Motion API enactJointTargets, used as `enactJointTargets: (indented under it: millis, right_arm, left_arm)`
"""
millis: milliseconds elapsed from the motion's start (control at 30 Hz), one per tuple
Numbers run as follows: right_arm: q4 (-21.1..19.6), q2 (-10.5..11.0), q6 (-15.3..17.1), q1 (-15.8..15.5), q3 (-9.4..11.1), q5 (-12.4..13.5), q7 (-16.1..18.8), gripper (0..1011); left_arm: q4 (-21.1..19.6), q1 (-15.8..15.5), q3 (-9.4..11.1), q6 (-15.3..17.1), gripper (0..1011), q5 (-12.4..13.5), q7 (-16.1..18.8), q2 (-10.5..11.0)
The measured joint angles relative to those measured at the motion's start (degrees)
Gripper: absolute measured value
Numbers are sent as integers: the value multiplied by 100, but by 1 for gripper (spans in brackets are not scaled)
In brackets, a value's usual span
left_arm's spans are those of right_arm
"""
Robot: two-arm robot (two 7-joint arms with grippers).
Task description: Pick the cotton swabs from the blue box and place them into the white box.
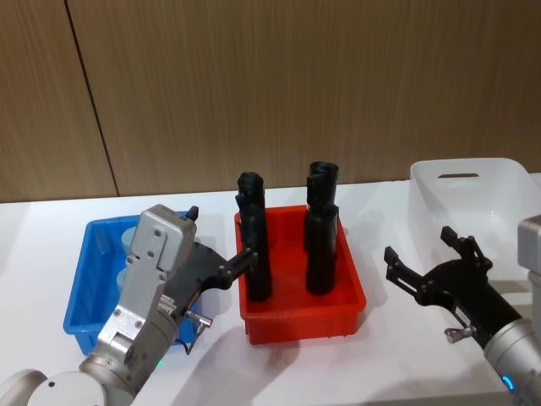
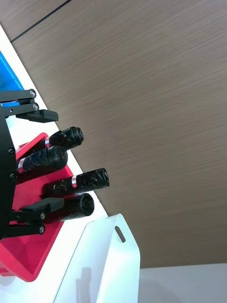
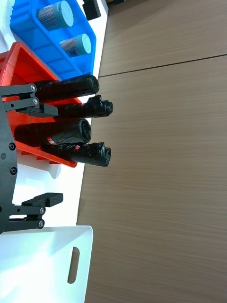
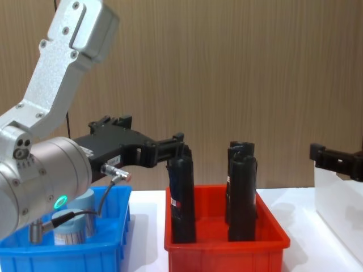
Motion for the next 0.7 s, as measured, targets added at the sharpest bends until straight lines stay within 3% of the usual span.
enactJointTargets:
  millis: [700]
  right_arm:
    - [0, 0, 0, 0, 0, 0, 0, 1002]
  left_arm:
    - [0, 0, 0, 0, 1004, 0, 0, 0]
